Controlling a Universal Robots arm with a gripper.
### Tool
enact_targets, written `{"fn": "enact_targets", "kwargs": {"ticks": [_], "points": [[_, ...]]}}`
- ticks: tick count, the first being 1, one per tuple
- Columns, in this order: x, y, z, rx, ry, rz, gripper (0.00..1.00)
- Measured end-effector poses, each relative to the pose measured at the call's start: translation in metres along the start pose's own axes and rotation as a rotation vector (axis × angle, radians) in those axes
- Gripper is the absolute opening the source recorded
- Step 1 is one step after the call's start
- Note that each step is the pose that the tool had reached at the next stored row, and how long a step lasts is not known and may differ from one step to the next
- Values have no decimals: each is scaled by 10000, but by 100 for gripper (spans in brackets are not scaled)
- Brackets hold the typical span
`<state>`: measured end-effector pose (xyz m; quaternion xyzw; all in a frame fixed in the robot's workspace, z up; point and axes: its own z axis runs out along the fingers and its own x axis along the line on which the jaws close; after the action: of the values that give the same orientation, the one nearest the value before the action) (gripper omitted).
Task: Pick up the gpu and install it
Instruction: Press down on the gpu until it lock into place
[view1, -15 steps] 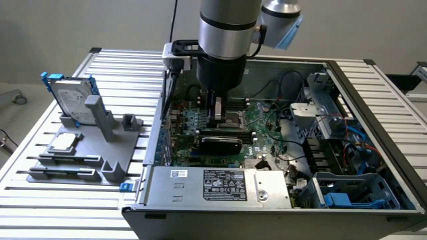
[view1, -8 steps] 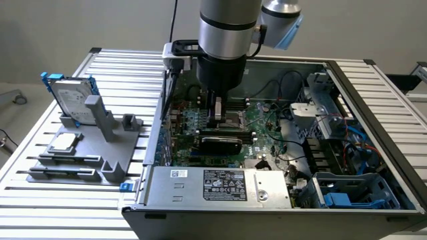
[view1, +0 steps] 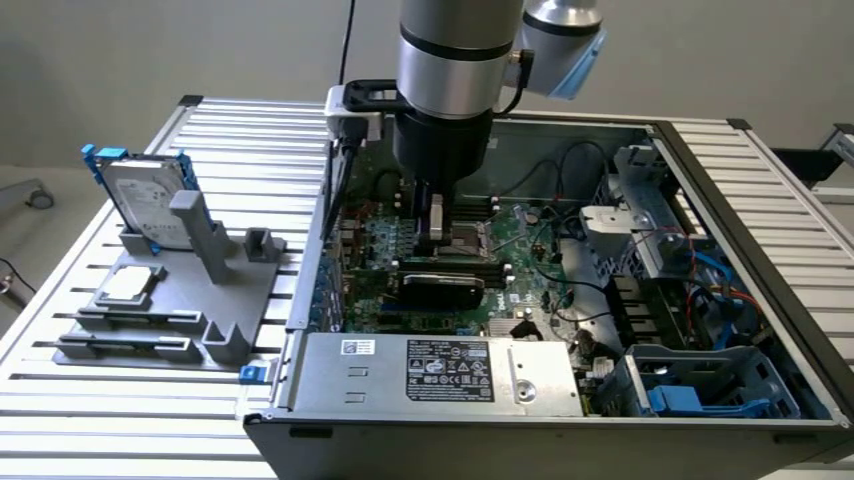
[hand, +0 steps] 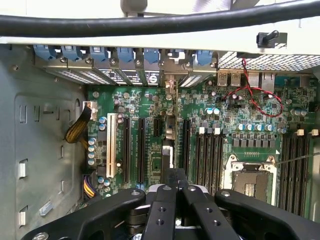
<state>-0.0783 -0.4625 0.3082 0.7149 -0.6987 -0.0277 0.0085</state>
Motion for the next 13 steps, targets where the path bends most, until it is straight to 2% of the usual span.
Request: {"fn": "enact_targets", "kwargs": {"ticks": [4,9,13], "points": [[0,14,5,1,-10,0,11],[-12,178,103,29,-28,-10,11],[-42,177,173,36,-34,-69,11]]}}
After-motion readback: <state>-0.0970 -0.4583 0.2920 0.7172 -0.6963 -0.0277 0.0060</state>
